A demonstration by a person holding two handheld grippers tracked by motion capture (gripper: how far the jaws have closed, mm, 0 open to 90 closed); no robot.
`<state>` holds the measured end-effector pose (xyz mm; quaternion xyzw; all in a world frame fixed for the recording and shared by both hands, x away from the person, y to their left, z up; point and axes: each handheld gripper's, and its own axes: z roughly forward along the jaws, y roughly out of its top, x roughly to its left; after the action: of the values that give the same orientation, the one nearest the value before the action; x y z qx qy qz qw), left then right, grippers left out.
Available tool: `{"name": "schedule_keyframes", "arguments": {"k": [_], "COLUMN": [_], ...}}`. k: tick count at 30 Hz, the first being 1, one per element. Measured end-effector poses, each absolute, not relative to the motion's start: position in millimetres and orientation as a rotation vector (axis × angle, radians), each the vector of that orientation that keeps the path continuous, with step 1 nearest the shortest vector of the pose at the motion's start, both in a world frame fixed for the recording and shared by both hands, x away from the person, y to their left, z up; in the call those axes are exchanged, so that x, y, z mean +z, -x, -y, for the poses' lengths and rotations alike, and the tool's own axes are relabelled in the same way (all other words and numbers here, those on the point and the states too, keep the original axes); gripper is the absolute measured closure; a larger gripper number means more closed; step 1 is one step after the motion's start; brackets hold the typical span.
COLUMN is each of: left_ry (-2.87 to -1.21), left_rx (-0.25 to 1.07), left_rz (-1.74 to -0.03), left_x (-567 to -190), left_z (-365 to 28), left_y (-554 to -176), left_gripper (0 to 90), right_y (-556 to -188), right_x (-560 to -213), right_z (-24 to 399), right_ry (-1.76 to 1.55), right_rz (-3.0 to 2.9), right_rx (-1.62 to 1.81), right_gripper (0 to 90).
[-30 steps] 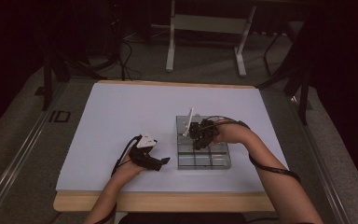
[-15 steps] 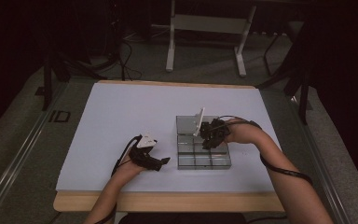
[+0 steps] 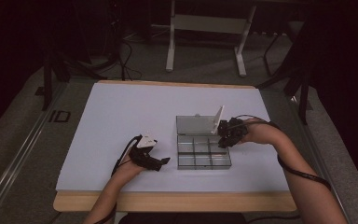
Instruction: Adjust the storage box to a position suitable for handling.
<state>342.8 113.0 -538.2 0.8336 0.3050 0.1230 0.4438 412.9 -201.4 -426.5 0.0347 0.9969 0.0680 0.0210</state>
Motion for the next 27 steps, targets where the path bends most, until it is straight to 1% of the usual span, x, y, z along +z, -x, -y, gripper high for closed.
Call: {"name": "schedule_keyframes", "arguments": {"k": [10,27], "left_ry": [-2.067,-2.073], "left_rx": [0.307,0.313], "left_rz": [-0.757,-0.762], "left_x": [-538.2,-538.2], "left_z": [-113.1,-112.7], "left_y": [-342.8,-342.8], "left_gripper": [9.3,9.3], "right_y": [-412.6,-407.6], "right_x": [-424.9,-436.5], "right_z": [242.5,279.3], "right_ry": [-0.191,-0.237], "right_rz": [-3.072,-3.069], "right_rx": [0.207,0.179], "right_gripper": [80.7,80.1]}}
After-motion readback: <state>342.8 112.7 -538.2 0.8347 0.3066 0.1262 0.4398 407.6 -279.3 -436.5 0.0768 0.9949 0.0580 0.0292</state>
